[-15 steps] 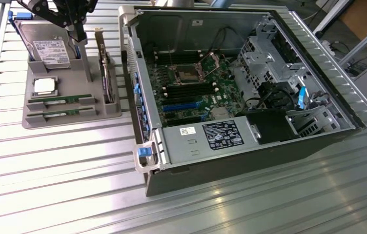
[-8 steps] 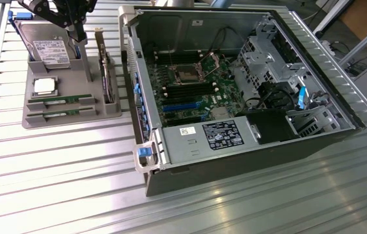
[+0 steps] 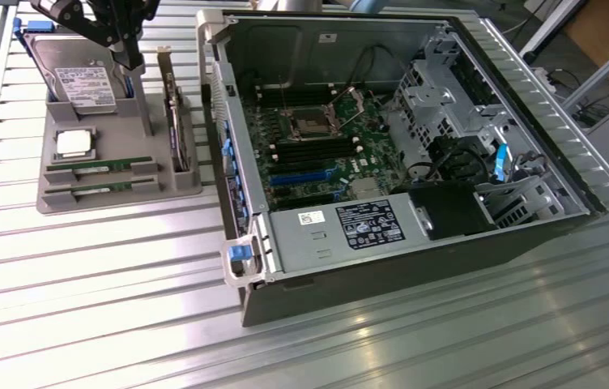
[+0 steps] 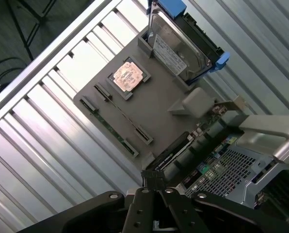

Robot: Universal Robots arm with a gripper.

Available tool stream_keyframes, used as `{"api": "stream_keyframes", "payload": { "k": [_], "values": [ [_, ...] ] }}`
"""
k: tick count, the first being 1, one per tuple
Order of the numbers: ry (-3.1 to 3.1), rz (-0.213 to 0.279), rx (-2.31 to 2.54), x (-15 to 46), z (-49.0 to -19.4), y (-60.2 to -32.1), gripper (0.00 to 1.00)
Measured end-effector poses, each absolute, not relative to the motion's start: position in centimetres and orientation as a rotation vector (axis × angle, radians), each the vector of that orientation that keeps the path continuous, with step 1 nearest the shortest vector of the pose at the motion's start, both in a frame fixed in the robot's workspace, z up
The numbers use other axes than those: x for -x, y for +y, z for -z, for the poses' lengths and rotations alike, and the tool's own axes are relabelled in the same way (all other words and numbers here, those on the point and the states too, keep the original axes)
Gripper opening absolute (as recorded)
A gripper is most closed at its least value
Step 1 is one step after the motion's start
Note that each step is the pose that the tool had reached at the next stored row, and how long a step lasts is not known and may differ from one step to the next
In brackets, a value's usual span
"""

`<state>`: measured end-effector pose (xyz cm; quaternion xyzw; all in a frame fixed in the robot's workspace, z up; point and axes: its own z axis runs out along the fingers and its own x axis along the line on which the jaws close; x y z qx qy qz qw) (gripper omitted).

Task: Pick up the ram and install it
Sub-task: 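Pick up the ram and move it above insertion slot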

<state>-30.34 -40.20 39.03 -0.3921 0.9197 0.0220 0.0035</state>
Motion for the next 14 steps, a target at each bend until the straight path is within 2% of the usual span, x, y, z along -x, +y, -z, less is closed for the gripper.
{"api": "stream_keyframes", "payload": {
  "k": [14],
  "values": [
    [2.846,-0.069,1.314,30.34,-39.03,-40.20,0.10]
  ]
}}
